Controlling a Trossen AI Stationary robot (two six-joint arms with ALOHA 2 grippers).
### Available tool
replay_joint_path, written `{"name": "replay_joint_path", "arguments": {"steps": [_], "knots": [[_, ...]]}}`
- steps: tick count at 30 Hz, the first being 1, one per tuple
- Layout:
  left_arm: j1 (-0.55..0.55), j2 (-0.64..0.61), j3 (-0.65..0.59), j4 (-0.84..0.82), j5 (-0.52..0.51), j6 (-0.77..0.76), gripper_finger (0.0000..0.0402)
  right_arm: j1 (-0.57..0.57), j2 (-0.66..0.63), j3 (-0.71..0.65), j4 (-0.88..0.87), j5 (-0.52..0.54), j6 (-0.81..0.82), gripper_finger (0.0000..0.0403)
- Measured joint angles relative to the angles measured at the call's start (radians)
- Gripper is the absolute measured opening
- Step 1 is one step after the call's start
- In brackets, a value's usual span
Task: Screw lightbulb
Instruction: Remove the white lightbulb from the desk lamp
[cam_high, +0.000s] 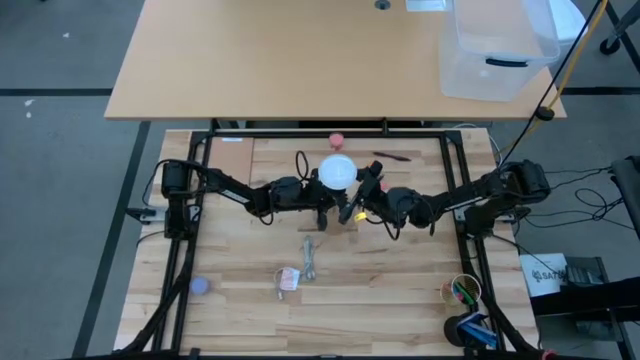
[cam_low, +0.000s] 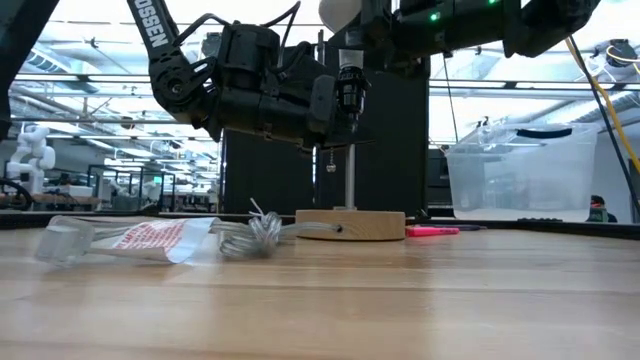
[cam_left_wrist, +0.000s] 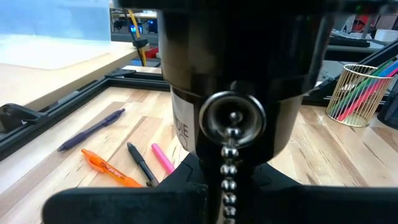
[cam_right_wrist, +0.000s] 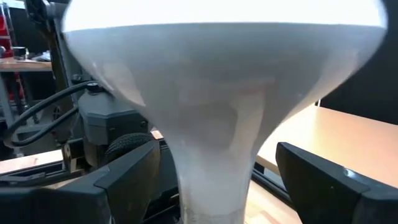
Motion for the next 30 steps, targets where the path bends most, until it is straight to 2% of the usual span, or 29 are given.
{"name": "replay_joint_path", "arguments": {"steps": [6, 8, 18, 25, 30], "knots": [[0.0, 0.0, 0.0, 0.0, 0.0, 0.001, 0.0027, -0.006, 0.0, 0.0, 0.0, -0.027, -0.004, 0.0311], [0.0, 0.0, 0.0, 0.0, 0.001, 0.002, 0.0027, -0.006, 0.0, 0.0, 0.0, -0.028, -0.005, 0.0298], [0.0, 0.0, 0.0, 0.0, 0.006, 0.005, 0.0027, -0.006, 0.0, 0.0, 0.001, -0.029, -0.019, 0.0147], [0.002, 0.0, 0.0, 0.0, 0.053, 0.024, 0.0027, -0.006, 0.0, 0.0, -0.001, -0.063, -0.04, 0.0145], [0.003, 0.0, -0.001, -0.002, 0.139, 0.044, 0.0027, -0.007, 0.0, 0.0, -0.004, -0.094, -0.045, 0.0148]]}}
